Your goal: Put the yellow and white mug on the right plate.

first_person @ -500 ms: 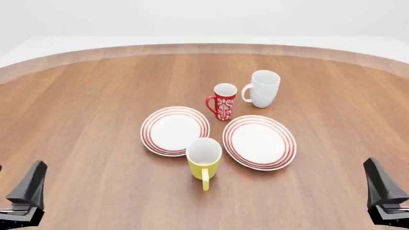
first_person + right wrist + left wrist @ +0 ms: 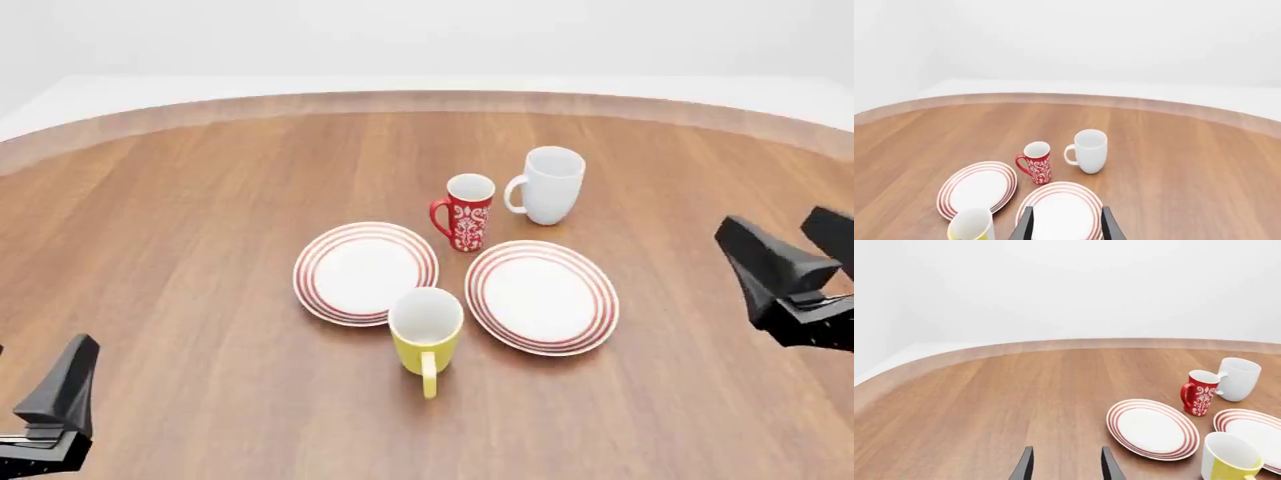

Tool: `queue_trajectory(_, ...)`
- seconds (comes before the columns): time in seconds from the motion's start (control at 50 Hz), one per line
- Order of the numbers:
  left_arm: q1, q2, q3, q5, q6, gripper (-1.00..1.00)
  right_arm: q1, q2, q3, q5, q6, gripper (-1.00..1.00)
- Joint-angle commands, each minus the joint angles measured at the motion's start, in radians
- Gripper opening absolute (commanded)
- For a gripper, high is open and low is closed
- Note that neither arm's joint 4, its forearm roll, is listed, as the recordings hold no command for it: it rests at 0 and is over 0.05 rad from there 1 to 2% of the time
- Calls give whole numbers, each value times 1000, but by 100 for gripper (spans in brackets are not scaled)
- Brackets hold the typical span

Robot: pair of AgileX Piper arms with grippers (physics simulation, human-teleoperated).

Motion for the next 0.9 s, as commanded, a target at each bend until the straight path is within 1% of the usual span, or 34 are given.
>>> queue_trajectory(0.02, 0, 0, 0, 0, 0, 100, 139, 183, -199, 100, 115, 100)
queue_trajectory(0.06, 0, 0, 0, 0, 0, 100, 145, 194, -208, 108, 115, 100)
queue_trajectory(0.08, 0, 0, 0, 0, 0, 100, 162, 226, -237, 134, 93, 100)
queue_trajectory(0.1, 0, 0, 0, 0, 0, 100, 170, 233, -245, 142, 100, 100)
queue_trajectory(0.12, 0, 0, 0, 0, 0, 100, 178, 238, -253, 150, 120, 100)
queue_trajectory(0.18, 0, 0, 0, 0, 0, 100, 185, 250, -268, 170, 132, 100)
queue_trajectory(0.2, 0, 0, 0, 0, 0, 100, 191, 257, -273, 177, 124, 100)
queue_trajectory(0.24, 0, 0, 0, 0, 0, 100, 210, 266, -283, 188, 166, 100)
queue_trajectory(0.26, 0, 0, 0, 0, 0, 100, 230, 273, -290, 193, 212, 100)
queue_trajectory(0.28, 0, 0, 0, 0, 0, 100, 232, 281, -301, 203, 203, 100)
queue_trajectory(0.32, 0, 0, 0, 0, 0, 100, 227, 309, -325, 230, 161, 100)
queue_trajectory(0.36, 0, 0, 0, 0, 0, 100, 240, 329, -338, 243, 177, 100)
queue_trajectory(0.4, 0, 0, 0, 0, 0, 100, 264, 364, -363, 263, 175, 100)
queue_trajectory(0.44, 0, 0, 0, 0, 0, 100, 293, 393, -396, 286, 184, 100)
queue_trajectory(0.46, 0, 0, 0, 0, 0, 100, 293, 393, -396, 286, 184, 100)
queue_trajectory(0.48, 0, 0, 0, 0, 0, 100, 297, 401, -407, 294, 194, 100)
queue_trajectory(0.5, 0, 0, 0, 0, 0, 100, 316, 420, -419, 302, 242, 100)
queue_trajectory(0.52, 0, 0, 0, 0, 0, 100, 332, 434, -427, 306, 261, 100)
queue_trajectory(0.54, 0, 0, 0, 0, 0, 100, 345, 448, -440, 313, 260, 100)
queue_trajectory(0.56, 0, 0, 0, 0, 0, 100, 347, 471, -462, 329, 241, 100)
queue_trajectory(0.64, 0, 0, 0, 0, 0, 100, 361, 502, -493, 349, 255, 100)
queue_trajectory(0.66, 0, 0, 0, 0, 0, 100, 375, 513, -502, 355, 266, 100)
queue_trajectory(0.72, 0, 1, 0, 0, 0, 100, 385, 541, -540, 377, 244, 100)
queue_trajectory(0.74, 0, 0, 0, 0, 0, 100, 384, 546, -545, 378, 250, 100)
queue_trajectory(0.78, 0, 0, 0, 0, 0, 100, 405, 566, -555, 382, 284, 100)
queue_trajectory(0.84, 0, 0, 0, 0, 0, 100, 413, 578, -559, 386, 299, 100)
queue_trajectory(0.86, 0, 0, 0, 0, 0, 100, 422, 587, -547, 381, 355, 100)
queue_trajectory(0.88, 0, 0, 0, 0, 0, 100, 413, 601, -553, 390, 373, 100)
queue_trajectory(0.9, 0, 0, 0, 0, 0, 100, 413, 602, -553, 390, 373, 100)
